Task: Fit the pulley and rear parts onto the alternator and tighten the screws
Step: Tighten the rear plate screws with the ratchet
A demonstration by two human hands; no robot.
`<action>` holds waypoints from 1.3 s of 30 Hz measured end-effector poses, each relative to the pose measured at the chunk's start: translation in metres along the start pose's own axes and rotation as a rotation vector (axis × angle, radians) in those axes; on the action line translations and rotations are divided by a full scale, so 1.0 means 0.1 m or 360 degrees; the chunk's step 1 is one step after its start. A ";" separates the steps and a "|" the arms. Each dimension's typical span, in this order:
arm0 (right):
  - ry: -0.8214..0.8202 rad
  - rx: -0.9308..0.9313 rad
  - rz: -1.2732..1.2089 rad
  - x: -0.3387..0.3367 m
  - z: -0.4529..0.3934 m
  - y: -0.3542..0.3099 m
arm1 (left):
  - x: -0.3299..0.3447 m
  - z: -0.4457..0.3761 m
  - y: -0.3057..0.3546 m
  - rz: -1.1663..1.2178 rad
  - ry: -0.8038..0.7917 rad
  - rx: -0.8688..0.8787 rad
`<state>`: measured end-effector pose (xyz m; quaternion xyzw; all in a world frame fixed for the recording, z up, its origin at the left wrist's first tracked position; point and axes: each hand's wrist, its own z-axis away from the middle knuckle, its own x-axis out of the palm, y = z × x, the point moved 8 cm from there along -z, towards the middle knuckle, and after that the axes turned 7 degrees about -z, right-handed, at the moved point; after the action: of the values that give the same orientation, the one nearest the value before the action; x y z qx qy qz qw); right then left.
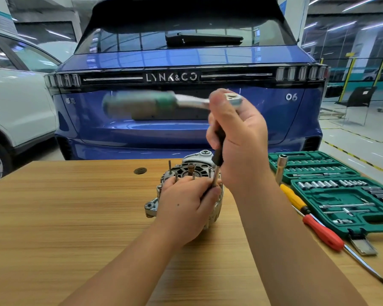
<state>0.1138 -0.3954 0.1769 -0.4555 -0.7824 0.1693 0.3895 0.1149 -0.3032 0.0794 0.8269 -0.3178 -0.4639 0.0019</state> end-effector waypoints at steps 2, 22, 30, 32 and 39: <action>0.0096 -0.0049 0.0182 -0.05 -0.01 -0.05 | 0.02 0.00 0.00 0.0026 -0.0022 0.0006; -0.0386 0.0231 -0.0517 0.12 0.01 0.07 | -0.02 0.04 -0.01 0.0217 -0.0002 -0.0092; 0.0078 -0.0070 0.0145 -0.06 -0.01 -0.06 | 0.00 0.01 0.01 0.0014 -0.0004 -0.0009; 0.0077 -0.0004 0.0168 -0.08 -0.03 -0.04 | 0.00 0.00 0.02 0.0008 -0.0028 -0.0020; -0.0134 -0.0133 0.0074 0.10 0.03 -0.10 | -0.01 0.00 0.00 0.0022 0.0012 -0.0018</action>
<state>0.1028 -0.3920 0.1850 -0.4818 -0.7937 0.1644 0.3329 0.1150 -0.3028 0.0798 0.8264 -0.3210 -0.4625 0.0110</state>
